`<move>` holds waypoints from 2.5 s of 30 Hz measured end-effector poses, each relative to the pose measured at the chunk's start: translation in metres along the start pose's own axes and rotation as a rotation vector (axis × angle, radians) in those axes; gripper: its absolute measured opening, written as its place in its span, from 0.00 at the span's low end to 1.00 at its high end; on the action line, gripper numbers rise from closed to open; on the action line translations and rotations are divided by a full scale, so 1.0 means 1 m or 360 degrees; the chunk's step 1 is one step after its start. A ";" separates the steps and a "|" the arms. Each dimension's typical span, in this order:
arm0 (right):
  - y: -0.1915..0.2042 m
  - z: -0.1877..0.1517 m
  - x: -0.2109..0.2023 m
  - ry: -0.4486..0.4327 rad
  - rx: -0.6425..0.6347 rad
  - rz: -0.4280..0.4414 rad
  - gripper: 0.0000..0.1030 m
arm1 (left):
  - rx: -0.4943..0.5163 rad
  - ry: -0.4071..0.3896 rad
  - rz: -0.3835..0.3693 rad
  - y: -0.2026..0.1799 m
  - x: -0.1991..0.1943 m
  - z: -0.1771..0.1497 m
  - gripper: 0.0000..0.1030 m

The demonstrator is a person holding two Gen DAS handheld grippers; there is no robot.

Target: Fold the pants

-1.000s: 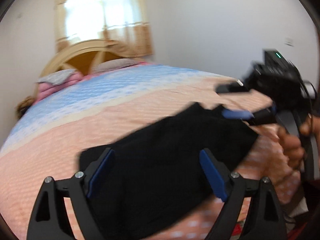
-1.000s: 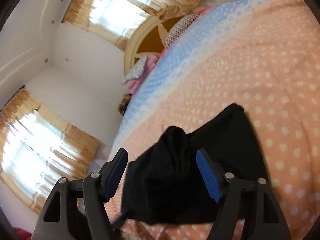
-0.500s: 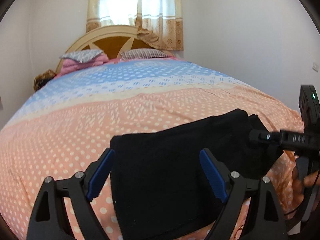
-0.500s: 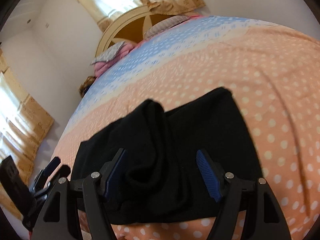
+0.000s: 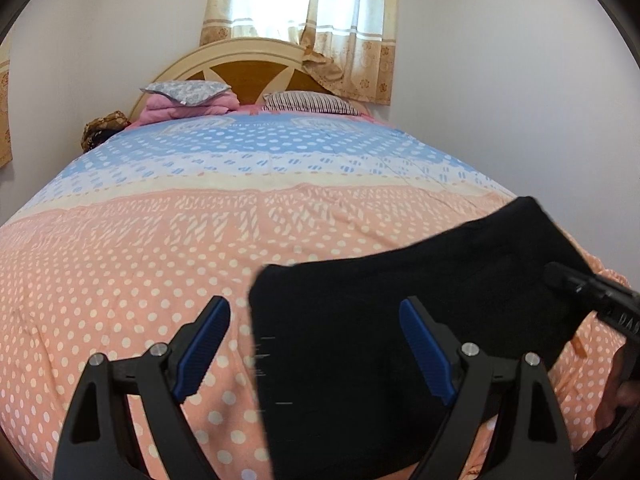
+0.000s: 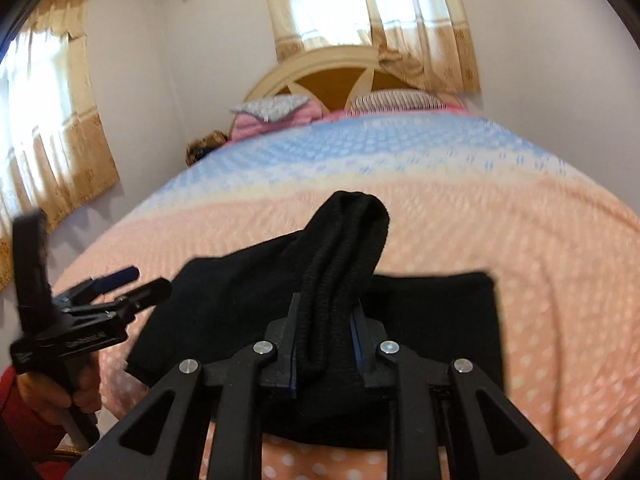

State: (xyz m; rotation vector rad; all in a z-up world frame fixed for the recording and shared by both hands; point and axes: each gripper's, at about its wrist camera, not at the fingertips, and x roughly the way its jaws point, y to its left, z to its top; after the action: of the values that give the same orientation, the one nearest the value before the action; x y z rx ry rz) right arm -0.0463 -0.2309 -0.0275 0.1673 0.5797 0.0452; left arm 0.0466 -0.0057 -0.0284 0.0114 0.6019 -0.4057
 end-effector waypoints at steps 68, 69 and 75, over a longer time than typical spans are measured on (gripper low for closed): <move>-0.111 -0.049 0.009 0.0119 0.0684 -0.0117 0.69 | -0.0160 0.0483 0.0067 -0.017 0.056 -0.020 0.99; -0.110 -0.049 0.009 0.0118 0.0679 -0.0122 0.69 | -0.0186 0.0489 0.0050 -0.016 0.055 -0.021 0.99; -0.085 -0.054 0.012 0.0172 0.0529 -0.0108 0.68 | -0.0324 0.0561 -0.0032 -0.012 0.051 -0.032 0.99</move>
State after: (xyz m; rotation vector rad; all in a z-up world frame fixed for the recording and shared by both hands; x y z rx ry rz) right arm -0.0662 -0.3061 -0.0934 0.4702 0.6981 -0.1097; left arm 0.0628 -0.0317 -0.0822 -0.1198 0.9898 -0.3624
